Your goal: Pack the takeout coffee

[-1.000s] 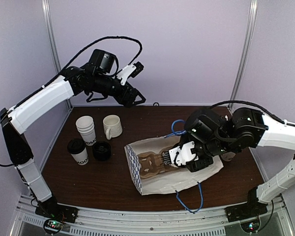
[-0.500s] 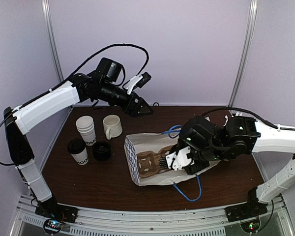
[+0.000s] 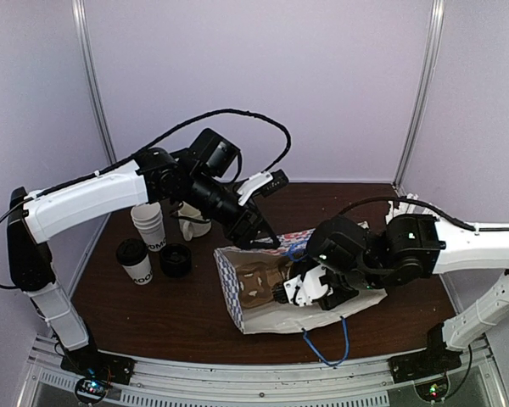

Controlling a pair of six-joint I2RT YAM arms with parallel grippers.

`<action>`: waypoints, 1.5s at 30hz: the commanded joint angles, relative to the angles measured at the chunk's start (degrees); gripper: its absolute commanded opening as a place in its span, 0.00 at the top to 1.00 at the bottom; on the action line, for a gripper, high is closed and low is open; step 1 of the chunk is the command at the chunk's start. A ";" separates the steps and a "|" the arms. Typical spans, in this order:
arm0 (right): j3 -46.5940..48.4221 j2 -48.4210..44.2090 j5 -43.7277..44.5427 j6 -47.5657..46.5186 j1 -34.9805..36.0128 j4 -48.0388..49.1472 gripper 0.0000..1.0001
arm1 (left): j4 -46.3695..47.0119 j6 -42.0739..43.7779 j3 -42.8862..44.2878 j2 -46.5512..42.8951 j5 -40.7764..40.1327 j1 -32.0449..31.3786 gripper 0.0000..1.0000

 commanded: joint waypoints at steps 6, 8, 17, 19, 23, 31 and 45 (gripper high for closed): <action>-5.17 -1.00 8.12 -3.00 0.89 10.40 0.41 | 2.75 0.14 -0.68 -2.02 -0.82 0.14 0.28; -6.15 -1.05 9.39 -3.87 0.94 11.61 0.41 | 2.76 0.23 -0.66 -2.00 -0.70 0.17 0.28; -8.93 -0.34 9.13 -4.60 0.59 15.60 0.41 | 2.77 0.67 -0.69 -1.71 -1.39 0.16 0.28; -8.86 -0.09 8.80 -4.52 0.35 15.96 0.41 | 2.43 0.80 -0.69 -1.64 -1.61 0.14 0.28; -8.54 0.55 8.18 -4.54 -0.39 16.38 0.41 | 2.27 1.10 -0.86 -1.65 -1.81 0.17 0.28; -8.55 1.82 6.64 -4.43 -2.79 16.44 0.41 | 1.79 1.70 -1.12 -2.37 -2.43 0.17 0.28; -8.32 3.66 3.25 -3.16 -4.16 16.64 0.40 | 1.78 2.01 -2.31 -3.87 -3.31 0.15 0.28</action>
